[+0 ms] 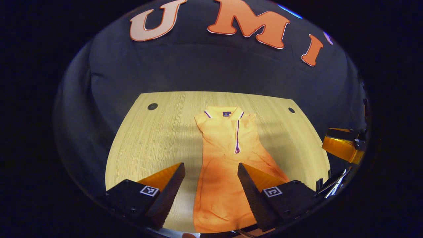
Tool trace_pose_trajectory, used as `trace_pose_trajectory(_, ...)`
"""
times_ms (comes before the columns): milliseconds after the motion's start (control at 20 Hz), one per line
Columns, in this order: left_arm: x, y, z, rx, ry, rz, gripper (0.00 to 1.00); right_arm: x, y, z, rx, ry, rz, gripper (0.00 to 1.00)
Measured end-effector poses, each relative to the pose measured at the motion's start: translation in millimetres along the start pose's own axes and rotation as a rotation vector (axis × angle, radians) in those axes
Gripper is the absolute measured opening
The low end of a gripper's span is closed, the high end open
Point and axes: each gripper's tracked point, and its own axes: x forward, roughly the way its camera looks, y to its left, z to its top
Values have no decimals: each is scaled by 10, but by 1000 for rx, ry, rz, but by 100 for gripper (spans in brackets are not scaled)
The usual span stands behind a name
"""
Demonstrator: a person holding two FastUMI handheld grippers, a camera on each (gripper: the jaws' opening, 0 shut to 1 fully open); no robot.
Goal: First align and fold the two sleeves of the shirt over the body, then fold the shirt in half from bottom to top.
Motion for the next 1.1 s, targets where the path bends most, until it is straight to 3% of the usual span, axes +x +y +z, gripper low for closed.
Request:
trace_pose_trajectory(350, -153, 107, -762, -37, 91, 18, 99, 37, 78, -816, -57, 159, -29, 99)
trace_pose_trajectory(550, -213, 66, -1098, -78, 130, 21, 99, 90, 48, -1375, -22, 278, -44, 99)
trace_pose_trajectory(1100, -104, -69, -2383, -58, 394, 33, 99, 17, -55, -2493, -13, 552, -70, 99)
